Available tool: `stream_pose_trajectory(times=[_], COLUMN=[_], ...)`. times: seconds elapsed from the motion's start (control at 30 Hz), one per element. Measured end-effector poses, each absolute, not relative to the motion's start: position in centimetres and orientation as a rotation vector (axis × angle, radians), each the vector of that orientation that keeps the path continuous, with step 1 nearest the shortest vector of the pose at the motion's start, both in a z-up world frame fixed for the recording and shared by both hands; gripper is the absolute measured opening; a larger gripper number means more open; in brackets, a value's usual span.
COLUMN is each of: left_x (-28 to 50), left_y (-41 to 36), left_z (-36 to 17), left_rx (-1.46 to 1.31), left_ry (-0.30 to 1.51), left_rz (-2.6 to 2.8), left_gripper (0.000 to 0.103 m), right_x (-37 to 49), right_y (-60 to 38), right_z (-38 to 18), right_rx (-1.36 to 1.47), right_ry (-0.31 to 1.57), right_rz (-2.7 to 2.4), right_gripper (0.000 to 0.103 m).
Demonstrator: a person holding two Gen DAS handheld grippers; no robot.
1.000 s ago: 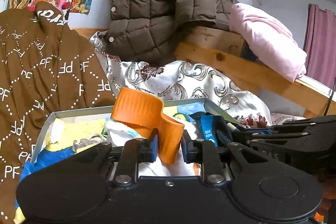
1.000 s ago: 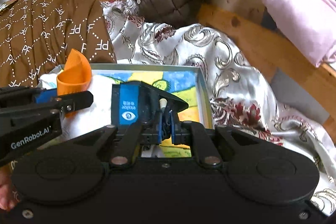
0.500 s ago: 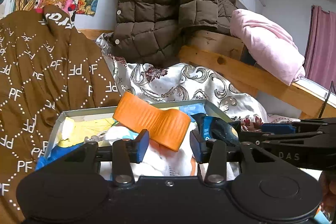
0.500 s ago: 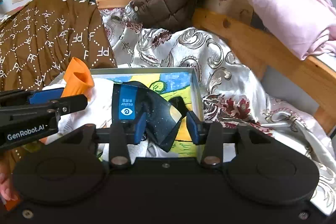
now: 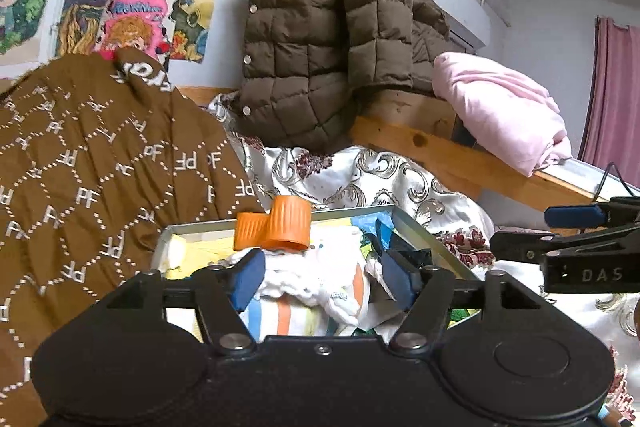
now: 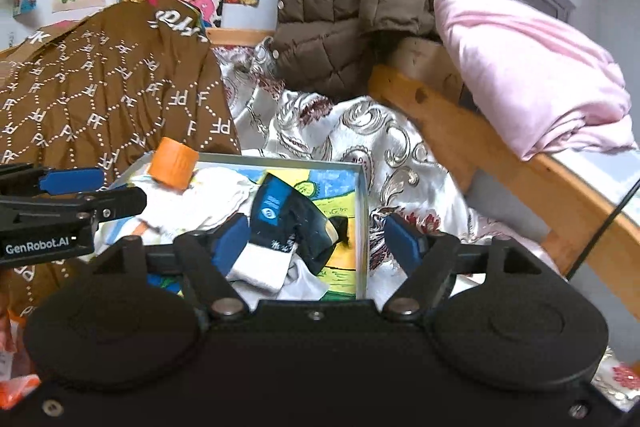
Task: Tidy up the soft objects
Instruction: 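Withdraw both grippers from the tray back toward the pile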
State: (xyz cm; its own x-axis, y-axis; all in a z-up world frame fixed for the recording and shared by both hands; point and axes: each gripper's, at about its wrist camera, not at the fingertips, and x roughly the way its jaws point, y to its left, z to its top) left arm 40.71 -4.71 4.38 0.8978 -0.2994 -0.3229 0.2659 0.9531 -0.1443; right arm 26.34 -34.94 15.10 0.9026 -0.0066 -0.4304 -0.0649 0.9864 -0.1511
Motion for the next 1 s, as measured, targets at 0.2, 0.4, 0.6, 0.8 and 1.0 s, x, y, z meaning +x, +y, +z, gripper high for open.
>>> stream_pose_trajectory(times=[0.2,0.4,0.6,0.8,1.0], left_x=[37.3,34.1,30.6,26.3,21.5], left_y=[-3.8,-3.1,-2.5,-2.4,-2.5], left_z=[6.2,7.7,9.5,10.8,11.4], left_rx=[-0.105,-0.11,-0.103,-0.091,-0.068], left_ry=[0.325,0.296,0.269,0.256,0.257], left_rz=[-0.285,-0.262,-0.257,-0.239,-0.212], left_gripper=[0.083,0.096,0.101,0.102,0.102], right_x=[23.3,19.8,16.7,12.7,8.5], right_y=[-34.3,-33.6,-33.1,-32.9,-33.0], right_z=[17.6,19.7,21.5,23.4,24.4], right_rx=[-0.176,-0.171,-0.181,-0.179,-0.18], right_ry=[0.405,0.377,0.339,0.308,0.296], right_rz=[0.041,0.059,0.082,0.095,0.109], right_gripper=[0.082,0.09,0.099,0.102,0.102])
